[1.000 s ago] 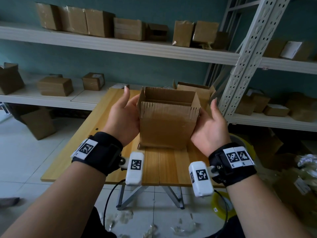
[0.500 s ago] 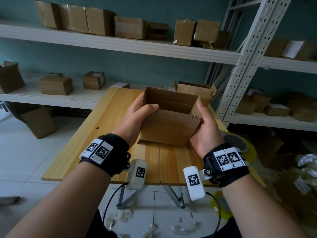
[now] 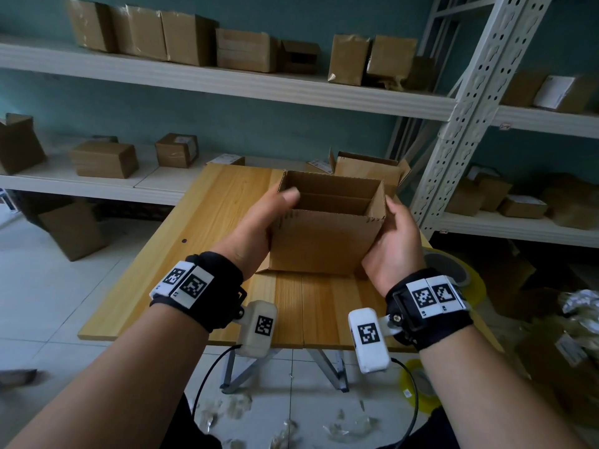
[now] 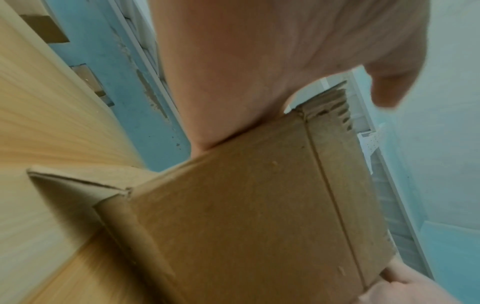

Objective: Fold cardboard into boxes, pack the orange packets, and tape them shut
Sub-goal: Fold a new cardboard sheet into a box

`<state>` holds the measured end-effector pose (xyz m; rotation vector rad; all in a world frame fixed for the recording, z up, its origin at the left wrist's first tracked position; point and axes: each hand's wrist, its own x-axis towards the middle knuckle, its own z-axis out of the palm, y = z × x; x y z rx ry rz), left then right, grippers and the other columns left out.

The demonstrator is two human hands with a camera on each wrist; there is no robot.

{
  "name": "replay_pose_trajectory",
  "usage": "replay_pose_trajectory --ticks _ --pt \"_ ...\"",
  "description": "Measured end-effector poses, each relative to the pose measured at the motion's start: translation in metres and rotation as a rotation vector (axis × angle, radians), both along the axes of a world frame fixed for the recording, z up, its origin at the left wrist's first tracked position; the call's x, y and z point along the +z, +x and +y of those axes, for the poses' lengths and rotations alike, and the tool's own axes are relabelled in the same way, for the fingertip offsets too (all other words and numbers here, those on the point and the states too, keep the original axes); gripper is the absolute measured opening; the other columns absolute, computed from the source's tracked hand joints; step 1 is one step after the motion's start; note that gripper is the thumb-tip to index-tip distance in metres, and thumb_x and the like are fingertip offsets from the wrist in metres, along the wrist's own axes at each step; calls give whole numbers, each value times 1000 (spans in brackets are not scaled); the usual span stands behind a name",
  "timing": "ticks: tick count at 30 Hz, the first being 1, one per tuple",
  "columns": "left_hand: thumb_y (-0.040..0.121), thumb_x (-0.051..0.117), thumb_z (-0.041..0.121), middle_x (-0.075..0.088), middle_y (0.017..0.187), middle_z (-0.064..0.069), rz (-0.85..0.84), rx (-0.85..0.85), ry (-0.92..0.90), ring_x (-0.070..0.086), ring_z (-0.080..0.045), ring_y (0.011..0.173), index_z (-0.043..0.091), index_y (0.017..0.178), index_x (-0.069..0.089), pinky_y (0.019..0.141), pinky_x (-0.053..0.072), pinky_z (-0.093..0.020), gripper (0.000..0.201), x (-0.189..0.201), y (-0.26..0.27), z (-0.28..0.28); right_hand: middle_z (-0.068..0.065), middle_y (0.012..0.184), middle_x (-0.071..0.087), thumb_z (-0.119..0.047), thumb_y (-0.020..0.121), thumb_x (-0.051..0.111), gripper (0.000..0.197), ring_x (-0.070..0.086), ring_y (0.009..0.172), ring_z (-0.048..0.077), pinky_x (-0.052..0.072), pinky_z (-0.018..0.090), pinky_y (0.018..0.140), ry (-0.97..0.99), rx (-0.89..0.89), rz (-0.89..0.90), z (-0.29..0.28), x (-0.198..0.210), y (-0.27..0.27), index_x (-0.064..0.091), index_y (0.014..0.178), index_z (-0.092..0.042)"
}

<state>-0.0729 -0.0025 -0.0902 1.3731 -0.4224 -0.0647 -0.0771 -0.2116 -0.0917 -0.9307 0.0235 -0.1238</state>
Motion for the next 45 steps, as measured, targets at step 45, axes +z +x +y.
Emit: replay_pose_trajectory --ticks 45 --pt "114 38 39 80 114 -2 200 101 -150 76 -16 100 20 134 68 88 58 -35 41 -3 4 -7 23 135 68 -25 107 47 42 68 121 36 50 50 108 -182 -30 73 2 -9 9 60 144 -11"
